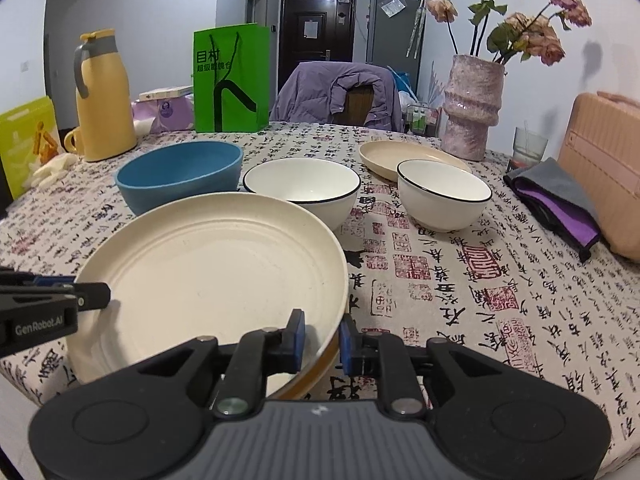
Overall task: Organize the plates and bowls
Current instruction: 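Lower the held cream plate with both tools onto the first cream plate, then open both tools to release the cream plate onto the stack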
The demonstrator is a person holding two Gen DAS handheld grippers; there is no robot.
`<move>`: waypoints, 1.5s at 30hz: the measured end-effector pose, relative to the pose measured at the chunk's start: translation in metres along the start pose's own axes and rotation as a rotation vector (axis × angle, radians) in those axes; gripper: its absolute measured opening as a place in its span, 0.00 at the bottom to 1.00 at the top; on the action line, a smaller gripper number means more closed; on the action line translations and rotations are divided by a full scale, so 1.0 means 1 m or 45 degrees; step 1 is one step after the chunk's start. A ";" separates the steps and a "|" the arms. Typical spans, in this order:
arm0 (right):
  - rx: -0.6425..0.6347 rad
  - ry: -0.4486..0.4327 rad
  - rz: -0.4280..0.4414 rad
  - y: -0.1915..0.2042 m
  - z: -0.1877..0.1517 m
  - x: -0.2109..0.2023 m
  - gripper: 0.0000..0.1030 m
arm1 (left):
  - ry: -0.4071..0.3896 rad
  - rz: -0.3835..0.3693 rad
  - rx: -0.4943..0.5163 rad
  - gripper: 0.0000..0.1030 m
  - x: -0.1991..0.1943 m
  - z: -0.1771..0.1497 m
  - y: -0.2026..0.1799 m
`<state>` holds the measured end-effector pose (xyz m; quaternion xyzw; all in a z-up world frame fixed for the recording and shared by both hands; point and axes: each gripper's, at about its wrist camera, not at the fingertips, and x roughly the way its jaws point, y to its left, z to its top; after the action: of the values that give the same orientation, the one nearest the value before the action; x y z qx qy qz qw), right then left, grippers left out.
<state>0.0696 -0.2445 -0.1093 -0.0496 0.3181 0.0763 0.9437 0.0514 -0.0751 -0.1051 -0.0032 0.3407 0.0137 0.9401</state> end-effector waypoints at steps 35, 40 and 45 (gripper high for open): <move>-0.104 0.018 -0.092 0.013 -0.005 0.009 0.19 | -0.022 0.031 0.067 0.18 0.004 -0.008 -0.005; -0.073 0.010 -0.072 0.009 -0.005 0.008 0.19 | -0.033 0.045 0.092 0.18 0.005 -0.010 -0.008; -0.048 0.001 -0.056 0.006 -0.006 0.007 0.19 | -0.050 0.063 0.123 0.18 0.005 -0.012 -0.011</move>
<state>0.0706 -0.2383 -0.1186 -0.0743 0.3159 0.0616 0.9439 0.0478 -0.0860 -0.1172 0.0507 0.3226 0.0204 0.9450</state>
